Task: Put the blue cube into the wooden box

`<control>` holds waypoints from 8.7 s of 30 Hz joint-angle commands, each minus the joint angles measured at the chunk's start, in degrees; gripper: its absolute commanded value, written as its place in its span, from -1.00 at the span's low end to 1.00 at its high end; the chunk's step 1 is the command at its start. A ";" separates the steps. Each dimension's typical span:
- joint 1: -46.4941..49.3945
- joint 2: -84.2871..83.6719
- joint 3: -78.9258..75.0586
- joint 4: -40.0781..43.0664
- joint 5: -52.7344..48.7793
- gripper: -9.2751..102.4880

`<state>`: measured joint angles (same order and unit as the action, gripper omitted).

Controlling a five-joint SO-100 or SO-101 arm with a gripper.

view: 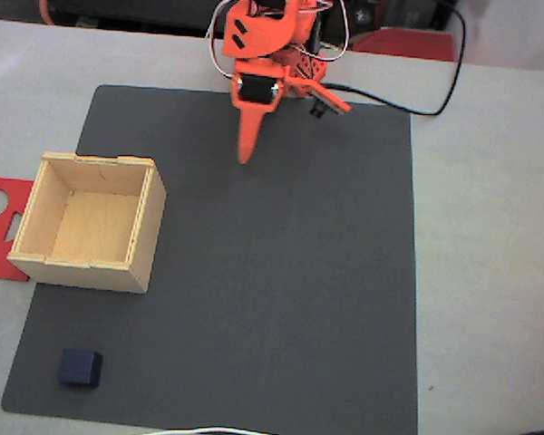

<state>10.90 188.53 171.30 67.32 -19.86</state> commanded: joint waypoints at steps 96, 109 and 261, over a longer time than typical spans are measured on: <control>15.73 -149.50 -163.83 9.58 10.28 -0.65; 12.48 -163.65 -179.65 8.09 10.11 -0.67; 17.40 -173.67 -181.93 5.89 78.75 -0.35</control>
<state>26.63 12.30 -10.81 71.46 59.06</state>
